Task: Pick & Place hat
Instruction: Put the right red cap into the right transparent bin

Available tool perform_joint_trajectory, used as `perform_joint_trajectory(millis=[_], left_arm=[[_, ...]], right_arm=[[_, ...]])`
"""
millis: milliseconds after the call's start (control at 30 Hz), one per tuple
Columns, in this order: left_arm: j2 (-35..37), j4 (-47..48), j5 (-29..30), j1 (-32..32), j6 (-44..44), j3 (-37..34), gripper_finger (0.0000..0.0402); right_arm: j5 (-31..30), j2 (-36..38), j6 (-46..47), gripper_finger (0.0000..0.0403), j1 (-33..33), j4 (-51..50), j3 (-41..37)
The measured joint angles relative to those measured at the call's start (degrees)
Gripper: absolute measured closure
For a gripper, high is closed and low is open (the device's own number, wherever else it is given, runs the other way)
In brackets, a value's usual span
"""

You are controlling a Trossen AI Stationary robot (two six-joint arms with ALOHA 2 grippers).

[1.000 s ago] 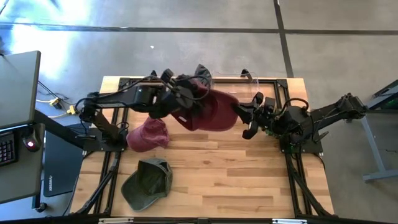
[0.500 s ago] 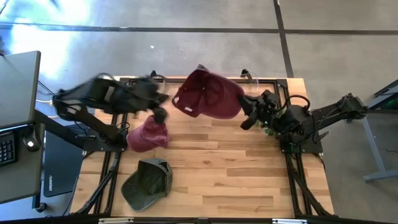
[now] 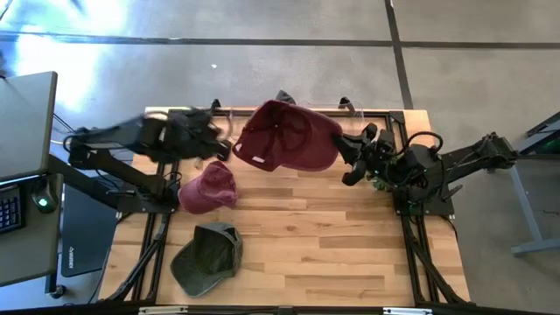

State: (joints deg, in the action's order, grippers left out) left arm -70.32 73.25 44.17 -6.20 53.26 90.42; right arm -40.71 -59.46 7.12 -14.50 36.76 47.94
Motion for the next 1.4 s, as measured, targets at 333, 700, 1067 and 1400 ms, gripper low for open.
perform_joint_trajectory(millis=[333,700,1067,1400], left_arm=[[-0.9,-47.5,-17.8,3.5,-24.8,-4.4,0.0402],[-8.1,-59.5,-25.8,5.2,-26.1,-4.4,0.0402],[-11.5,-59.5,-27.3,5.1,-30.0,-2.0,0.0402],[-9.0,-32.8,-36.4,5.0,-32.0,9.6,0.0402]], right_arm=[[0.7,0.0,0.3,0.0395,0.0,0.0,0.0],[1.9,-0.1,1.6,0.0395,-1.2,-0.5,0.0],[1.4,-0.2,-1.0,0.0395,-4.0,0.4,0.0],[0.4,-0.2,-2.0,0.0395,-4.3,0.7,0.0]])
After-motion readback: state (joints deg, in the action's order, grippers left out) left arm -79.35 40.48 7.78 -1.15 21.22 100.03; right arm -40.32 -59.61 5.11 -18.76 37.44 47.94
